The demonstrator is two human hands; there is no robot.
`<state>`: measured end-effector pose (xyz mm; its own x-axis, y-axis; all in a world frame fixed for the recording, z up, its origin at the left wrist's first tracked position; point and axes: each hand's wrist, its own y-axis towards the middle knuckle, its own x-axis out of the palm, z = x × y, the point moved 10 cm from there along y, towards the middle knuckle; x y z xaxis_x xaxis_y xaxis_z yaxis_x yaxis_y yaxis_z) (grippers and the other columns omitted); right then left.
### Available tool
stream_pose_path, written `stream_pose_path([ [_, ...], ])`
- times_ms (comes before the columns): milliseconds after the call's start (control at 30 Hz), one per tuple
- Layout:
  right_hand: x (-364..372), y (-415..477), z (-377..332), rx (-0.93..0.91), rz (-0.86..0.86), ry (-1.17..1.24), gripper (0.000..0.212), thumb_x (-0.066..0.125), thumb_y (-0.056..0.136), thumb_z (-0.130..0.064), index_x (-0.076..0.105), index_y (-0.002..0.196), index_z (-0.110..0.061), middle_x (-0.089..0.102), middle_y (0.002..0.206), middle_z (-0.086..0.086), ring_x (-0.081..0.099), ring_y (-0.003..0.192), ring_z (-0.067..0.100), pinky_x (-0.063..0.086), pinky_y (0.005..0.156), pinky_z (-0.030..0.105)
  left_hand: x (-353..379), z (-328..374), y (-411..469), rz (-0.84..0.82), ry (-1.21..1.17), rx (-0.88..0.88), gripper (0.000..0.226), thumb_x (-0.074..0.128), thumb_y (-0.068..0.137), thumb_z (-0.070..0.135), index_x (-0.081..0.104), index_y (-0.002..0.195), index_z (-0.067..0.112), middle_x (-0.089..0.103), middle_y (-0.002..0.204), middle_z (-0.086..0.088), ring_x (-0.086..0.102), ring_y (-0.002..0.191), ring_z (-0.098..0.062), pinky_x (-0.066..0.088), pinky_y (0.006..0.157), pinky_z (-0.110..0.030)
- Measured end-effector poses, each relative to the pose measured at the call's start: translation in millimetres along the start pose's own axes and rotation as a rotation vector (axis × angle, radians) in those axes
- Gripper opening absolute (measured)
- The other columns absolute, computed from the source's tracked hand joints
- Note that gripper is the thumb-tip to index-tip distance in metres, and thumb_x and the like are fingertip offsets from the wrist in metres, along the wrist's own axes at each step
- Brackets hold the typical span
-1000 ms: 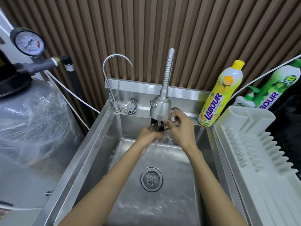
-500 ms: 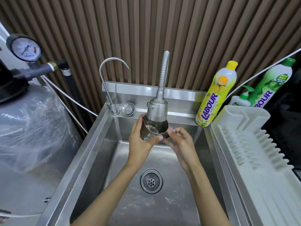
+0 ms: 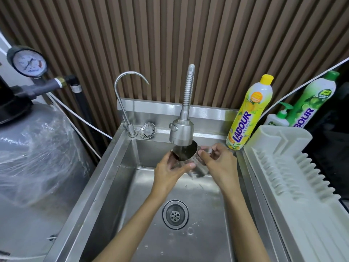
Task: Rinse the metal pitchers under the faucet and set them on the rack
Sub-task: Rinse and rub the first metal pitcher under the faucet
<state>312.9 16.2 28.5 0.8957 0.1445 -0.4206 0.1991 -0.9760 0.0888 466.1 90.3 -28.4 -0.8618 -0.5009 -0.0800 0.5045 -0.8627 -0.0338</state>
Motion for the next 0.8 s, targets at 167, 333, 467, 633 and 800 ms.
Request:
stream_pose_path([
  [167, 30, 1, 9, 0.117, -0.163, 0.630, 0.023, 0.056, 0.090, -0.004, 0.044, 0.072, -0.012, 0.066, 0.117, 0.002, 0.064, 0.102, 0.015, 0.049, 0.092, 0.033, -14, 32, 5, 0.113, -0.094, 0.171, 0.076, 0.086, 0.054, 0.003, 0.055, 0.122, 0.021, 0.066, 0.113, 0.006, 0.062, 0.102, 0.002, 0.047, 0.085, -0.013],
  [333, 60, -8, 24, 0.289, -0.322, 0.864, 0.017, 0.052, 0.092, -0.007, 0.047, 0.075, -0.007, 0.063, 0.091, 0.022, 0.062, 0.093, 0.035, 0.056, 0.085, 0.040, -32, 53, -11, 0.249, 0.161, 0.228, 0.088, 0.089, 0.053, 0.016, 0.047, 0.131, 0.024, 0.051, 0.105, 0.009, 0.048, 0.095, 0.009, 0.032, 0.081, 0.005],
  [467, 45, -14, 30, 0.308, -0.255, 0.515, 0.021, 0.061, 0.089, -0.023, 0.056, 0.083, -0.003, 0.067, 0.081, 0.021, 0.068, 0.081, 0.033, 0.060, 0.062, 0.035, -37, 48, -17, 0.240, 0.303, 0.145, 0.080, 0.077, 0.043, 0.064, 0.062, 0.114, 0.030, 0.055, 0.093, 0.001, 0.054, 0.083, -0.003, 0.035, 0.069, 0.000],
  [633, 2, -4, 10, 0.133, -0.025, 0.075, 0.023, 0.070, 0.080, -0.027, 0.055, 0.067, -0.015, 0.065, 0.070, 0.006, 0.066, 0.074, 0.028, 0.057, 0.070, 0.042, -20, 15, -10, 0.078, 0.152, -0.008, 0.066, 0.082, 0.041, 0.060, 0.063, 0.096, 0.029, 0.071, 0.096, 0.005, 0.066, 0.089, -0.003, 0.049, 0.078, -0.014],
  [800, 5, -2, -2, 0.054, 0.017, 0.201, 0.022, 0.063, 0.085, -0.013, 0.049, 0.070, -0.020, 0.069, 0.089, -0.003, 0.063, 0.086, 0.014, 0.048, 0.084, 0.032, -3, 15, 8, 0.005, -0.073, 0.019, 0.054, 0.083, 0.061, 0.003, 0.061, 0.109, 0.015, 0.071, 0.101, 0.004, 0.066, 0.095, -0.006, 0.048, 0.076, -0.009],
])
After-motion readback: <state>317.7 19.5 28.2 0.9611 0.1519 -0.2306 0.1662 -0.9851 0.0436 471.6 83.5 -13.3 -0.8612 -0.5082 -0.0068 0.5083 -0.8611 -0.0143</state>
